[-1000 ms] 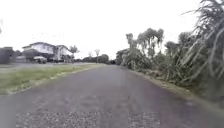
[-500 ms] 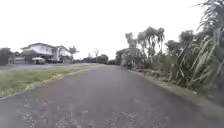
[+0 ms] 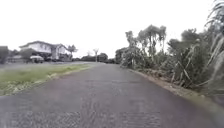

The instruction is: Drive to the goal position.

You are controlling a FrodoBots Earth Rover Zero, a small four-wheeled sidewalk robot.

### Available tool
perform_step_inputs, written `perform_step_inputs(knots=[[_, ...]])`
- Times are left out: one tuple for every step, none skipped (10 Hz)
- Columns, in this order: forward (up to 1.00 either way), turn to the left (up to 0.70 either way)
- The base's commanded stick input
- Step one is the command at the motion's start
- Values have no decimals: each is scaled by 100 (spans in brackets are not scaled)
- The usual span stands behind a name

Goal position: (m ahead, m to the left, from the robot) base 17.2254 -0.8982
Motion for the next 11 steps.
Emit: perform_step_inputs(knots=[[70, 0], [70, 0], [70, 0], [70, 0], [70, 0], [70, 0], [70, 0], [70, 0], [70, 0], [70, 0], [70, 0]])
